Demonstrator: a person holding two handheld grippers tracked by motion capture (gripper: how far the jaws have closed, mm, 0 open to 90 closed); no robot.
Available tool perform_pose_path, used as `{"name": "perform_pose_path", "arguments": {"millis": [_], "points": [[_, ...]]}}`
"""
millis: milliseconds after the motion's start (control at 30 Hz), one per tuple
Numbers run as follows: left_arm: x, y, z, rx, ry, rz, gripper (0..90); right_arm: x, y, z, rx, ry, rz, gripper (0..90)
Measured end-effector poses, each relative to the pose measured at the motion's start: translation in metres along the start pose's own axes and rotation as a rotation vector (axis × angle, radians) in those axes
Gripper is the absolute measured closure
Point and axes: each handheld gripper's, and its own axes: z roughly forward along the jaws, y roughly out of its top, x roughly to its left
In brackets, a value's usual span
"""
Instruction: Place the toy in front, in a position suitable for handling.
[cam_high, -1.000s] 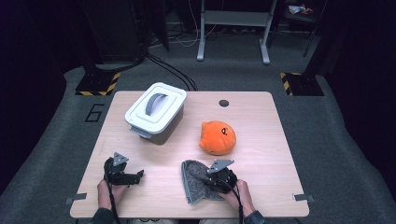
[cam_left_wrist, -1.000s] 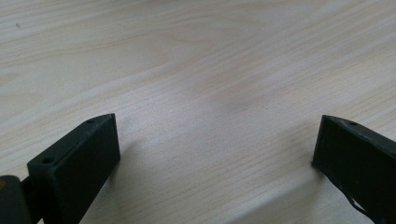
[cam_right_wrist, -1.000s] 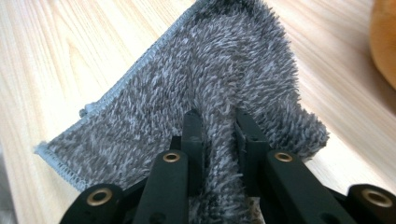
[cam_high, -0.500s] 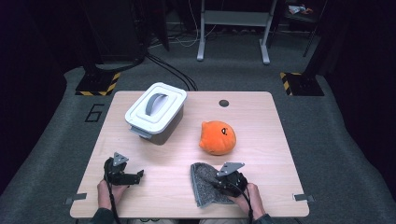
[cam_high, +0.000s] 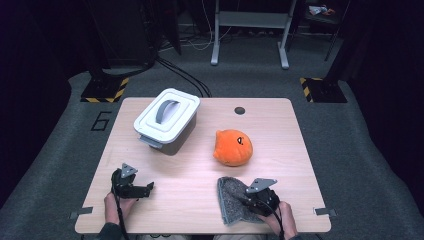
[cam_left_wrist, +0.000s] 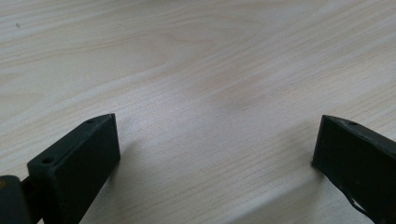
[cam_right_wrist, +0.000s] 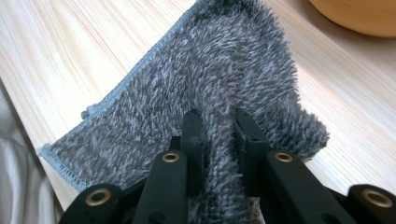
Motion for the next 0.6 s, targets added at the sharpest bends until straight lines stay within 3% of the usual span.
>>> {"name": "perform_pose_path", "arguments": {"millis": [600], "points": [[0.0,0.0,0.0,0.0,0.0,0.0,0.1,-0.03,-0.033,-0.035,-0.013,-0.113,0.116,76.1]]}}
